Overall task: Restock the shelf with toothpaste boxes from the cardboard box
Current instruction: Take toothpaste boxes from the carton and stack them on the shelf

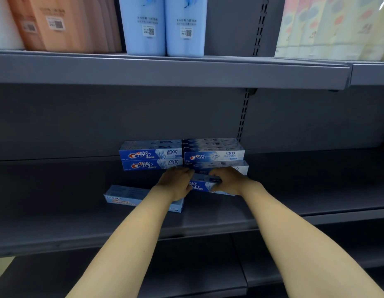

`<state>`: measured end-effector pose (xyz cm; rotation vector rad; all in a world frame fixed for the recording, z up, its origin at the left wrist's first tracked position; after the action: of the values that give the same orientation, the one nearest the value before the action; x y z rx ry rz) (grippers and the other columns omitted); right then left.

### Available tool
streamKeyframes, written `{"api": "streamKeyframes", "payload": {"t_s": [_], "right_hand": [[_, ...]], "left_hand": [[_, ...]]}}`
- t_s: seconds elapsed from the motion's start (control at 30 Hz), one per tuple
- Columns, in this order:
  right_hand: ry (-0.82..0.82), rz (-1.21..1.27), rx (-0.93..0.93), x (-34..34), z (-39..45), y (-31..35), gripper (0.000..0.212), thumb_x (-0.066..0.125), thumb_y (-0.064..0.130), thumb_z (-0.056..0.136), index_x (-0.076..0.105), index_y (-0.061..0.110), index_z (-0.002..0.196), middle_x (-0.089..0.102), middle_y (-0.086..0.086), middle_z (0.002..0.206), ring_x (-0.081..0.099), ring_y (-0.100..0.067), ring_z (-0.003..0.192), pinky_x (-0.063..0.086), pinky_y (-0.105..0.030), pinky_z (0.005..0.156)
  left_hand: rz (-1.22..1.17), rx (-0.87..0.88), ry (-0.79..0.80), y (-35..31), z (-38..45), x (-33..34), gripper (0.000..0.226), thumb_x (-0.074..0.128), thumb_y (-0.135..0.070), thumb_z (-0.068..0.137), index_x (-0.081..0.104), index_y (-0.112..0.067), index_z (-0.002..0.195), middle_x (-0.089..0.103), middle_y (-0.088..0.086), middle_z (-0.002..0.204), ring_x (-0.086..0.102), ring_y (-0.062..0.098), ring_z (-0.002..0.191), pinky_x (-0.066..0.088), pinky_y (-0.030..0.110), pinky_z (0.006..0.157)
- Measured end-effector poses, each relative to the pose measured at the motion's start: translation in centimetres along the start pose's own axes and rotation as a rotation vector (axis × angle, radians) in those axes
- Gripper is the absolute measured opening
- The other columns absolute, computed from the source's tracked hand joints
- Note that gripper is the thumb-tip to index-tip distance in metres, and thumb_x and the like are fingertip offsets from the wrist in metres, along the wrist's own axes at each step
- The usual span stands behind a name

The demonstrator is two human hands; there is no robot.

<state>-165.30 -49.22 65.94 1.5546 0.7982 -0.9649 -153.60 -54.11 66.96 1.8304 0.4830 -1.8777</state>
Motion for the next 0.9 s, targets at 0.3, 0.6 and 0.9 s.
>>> {"api": "streamKeyframes", "payload": {"t_s": [0.3, 0.6, 0.9], "right_hand": [[-0.059, 0.079, -0.151, -0.3, 2.4, 6.1, 0.030, 0.067, 0.015, 0.085, 0.061, 0.008, 0.113, 0.060, -0.008, 0.108, 0.052, -0.018, 0.094, 0.038, -0.025, 0.075], [-0.096, 0.042, -0.231, 3.2, 5.0, 11.5, 0.047, 0.059, 0.014, 0.091, 0.046, 0.008, 0.136, 0.051, -0.010, 0.138, 0.049, -0.024, 0.125, 0.039, -0.030, 0.102], [-0.174, -0.176, -0.236, 4.6, 7.4, 12.0, 0.038, 0.053, 0.009, 0.093, 0.054, 0.005, 0.131, 0.051, -0.015, 0.132, 0.047, -0.028, 0.123, 0.038, -0.028, 0.099]], "left_hand": [[-0.014, -0.114, -0.109, 4.6, -1.4, -2.0, 0.035, 0.049, -0.023, 0.096, 0.050, -0.015, 0.131, 0.058, 0.007, 0.126, 0.055, 0.027, 0.114, 0.048, 0.041, 0.093], [0.026, -0.252, -0.038, 11.1, -4.1, -0.6, 0.033, 0.052, -0.025, 0.095, 0.053, -0.017, 0.127, 0.059, 0.007, 0.123, 0.057, 0.026, 0.111, 0.051, 0.041, 0.086], [0.116, -0.270, 0.007, 12.1, -2.8, 1.3, 0.025, 0.049, -0.011, 0.096, 0.058, -0.006, 0.119, 0.059, 0.014, 0.120, 0.057, 0.030, 0.110, 0.049, 0.037, 0.089]]}}
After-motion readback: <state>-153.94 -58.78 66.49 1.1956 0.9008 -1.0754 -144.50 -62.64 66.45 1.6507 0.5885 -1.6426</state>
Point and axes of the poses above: each hand's wrist, its own z-axis towards the middle knuckle, its own x-axis out of the palm, y = z × x, the point moved 8 cm from there along z, towards the middle knuckle
